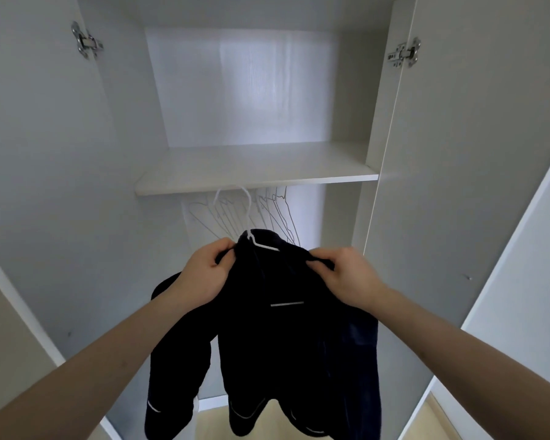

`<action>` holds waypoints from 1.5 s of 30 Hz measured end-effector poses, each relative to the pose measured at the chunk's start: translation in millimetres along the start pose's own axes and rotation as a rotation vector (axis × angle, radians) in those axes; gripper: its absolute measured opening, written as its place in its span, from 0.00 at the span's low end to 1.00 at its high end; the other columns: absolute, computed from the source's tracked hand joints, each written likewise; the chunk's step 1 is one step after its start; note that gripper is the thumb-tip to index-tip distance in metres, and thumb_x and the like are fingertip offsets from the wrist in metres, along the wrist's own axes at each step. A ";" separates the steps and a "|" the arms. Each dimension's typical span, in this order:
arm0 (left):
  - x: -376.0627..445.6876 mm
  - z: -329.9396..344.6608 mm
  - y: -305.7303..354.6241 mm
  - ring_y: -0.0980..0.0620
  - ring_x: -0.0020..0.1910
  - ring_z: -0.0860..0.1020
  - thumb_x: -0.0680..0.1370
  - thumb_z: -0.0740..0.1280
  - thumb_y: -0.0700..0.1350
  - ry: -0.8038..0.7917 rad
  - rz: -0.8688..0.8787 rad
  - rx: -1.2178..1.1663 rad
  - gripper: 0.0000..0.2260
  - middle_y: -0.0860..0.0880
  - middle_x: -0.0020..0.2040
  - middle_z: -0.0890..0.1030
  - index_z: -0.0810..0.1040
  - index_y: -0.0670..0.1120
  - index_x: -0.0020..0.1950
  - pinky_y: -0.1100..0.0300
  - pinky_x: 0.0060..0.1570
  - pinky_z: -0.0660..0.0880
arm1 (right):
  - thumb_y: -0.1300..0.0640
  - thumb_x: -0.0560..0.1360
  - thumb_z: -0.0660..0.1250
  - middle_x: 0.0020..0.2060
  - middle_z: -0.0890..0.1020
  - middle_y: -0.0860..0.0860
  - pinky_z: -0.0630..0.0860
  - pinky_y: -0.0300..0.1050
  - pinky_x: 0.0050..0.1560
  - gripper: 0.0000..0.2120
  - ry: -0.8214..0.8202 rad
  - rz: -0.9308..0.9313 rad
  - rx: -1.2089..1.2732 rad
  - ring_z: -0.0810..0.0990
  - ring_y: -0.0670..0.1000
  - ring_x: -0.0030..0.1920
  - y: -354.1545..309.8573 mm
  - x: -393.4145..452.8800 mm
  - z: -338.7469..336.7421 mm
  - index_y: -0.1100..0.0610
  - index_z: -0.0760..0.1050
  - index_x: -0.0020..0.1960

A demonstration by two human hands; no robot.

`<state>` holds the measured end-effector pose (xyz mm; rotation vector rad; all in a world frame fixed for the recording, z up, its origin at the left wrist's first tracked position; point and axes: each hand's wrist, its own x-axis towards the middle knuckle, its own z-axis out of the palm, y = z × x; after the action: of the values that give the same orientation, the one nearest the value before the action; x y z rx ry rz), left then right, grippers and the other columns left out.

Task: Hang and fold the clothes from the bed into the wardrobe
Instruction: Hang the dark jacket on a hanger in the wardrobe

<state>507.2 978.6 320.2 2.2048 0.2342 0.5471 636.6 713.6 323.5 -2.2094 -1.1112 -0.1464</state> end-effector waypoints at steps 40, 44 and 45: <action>79.5 117.6 45.2 0.51 0.64 0.75 0.82 0.64 0.58 -0.339 0.106 0.202 0.22 0.50 0.66 0.75 0.74 0.50 0.73 0.55 0.68 0.70 | 0.52 0.84 0.64 0.27 0.70 0.49 0.65 0.39 0.29 0.21 0.358 0.568 0.492 0.70 0.48 0.29 55.4 -95.7 13.8 0.63 0.70 0.35; 104.2 103.1 40.8 0.51 0.61 0.76 0.81 0.68 0.53 -0.287 0.117 0.234 0.17 0.48 0.66 0.76 0.78 0.49 0.69 0.59 0.62 0.70 | 0.52 0.83 0.64 0.28 0.72 0.51 0.67 0.41 0.30 0.21 0.431 0.629 0.510 0.71 0.48 0.29 71.7 -98.0 18.0 0.65 0.73 0.39; 113.7 97.4 40.0 0.51 0.60 0.76 0.81 0.69 0.52 -0.260 0.130 0.255 0.17 0.47 0.66 0.76 0.78 0.49 0.68 0.59 0.61 0.71 | 0.52 0.83 0.64 0.27 0.72 0.50 0.67 0.42 0.30 0.20 0.449 0.650 0.509 0.71 0.48 0.29 76.8 -97.6 19.4 0.63 0.73 0.37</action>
<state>652.3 925.2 331.3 2.5238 0.0237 0.3074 628.9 626.1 233.6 -1.8323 -0.1322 -0.0602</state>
